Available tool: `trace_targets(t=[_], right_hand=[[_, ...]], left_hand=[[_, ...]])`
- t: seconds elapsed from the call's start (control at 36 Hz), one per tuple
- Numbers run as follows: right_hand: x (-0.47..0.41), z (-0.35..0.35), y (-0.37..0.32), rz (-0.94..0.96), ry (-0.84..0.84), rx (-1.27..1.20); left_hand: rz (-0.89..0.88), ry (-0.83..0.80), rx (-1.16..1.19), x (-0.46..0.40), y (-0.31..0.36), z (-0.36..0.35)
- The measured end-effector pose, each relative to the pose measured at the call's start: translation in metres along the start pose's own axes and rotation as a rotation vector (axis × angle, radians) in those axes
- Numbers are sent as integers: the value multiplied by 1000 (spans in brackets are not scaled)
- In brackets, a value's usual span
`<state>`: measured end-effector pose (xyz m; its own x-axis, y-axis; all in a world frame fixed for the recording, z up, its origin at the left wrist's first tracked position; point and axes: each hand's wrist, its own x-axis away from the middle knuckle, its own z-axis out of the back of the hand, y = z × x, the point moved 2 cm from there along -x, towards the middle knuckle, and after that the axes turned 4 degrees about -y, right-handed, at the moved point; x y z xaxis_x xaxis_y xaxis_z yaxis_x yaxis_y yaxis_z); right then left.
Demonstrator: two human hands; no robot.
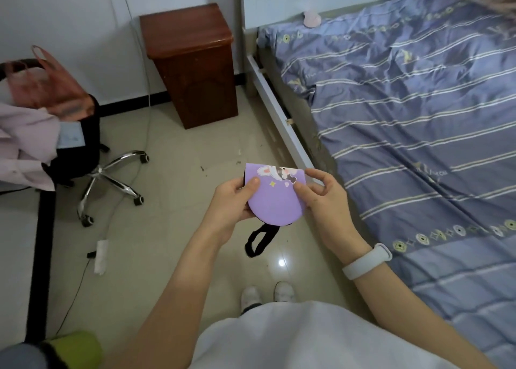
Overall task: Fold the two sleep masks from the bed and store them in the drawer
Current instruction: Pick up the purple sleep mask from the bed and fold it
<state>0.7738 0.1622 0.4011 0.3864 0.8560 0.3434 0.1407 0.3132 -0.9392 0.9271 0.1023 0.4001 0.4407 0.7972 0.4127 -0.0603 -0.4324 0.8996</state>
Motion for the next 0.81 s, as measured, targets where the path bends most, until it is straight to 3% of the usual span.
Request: trace_targets(t=[0.17,0.33,0.53,0.64,0.81], right_hand=[[4,10,-8,-16,-117,-34],[5,20,-13,85,6,31],[10,23,-13,284,-19,222],[13,23,-8,155,-102,111],[15,19,2,-50,-463,88]], left_hand=[[-21,-35,-61,2,2,-13],[-55,-82,-117,6,6,-27],[-188,127,-340,4,13,-42],[-263,237,-410,4,15,-46],[-284,529,-125,-2,17,-36]])
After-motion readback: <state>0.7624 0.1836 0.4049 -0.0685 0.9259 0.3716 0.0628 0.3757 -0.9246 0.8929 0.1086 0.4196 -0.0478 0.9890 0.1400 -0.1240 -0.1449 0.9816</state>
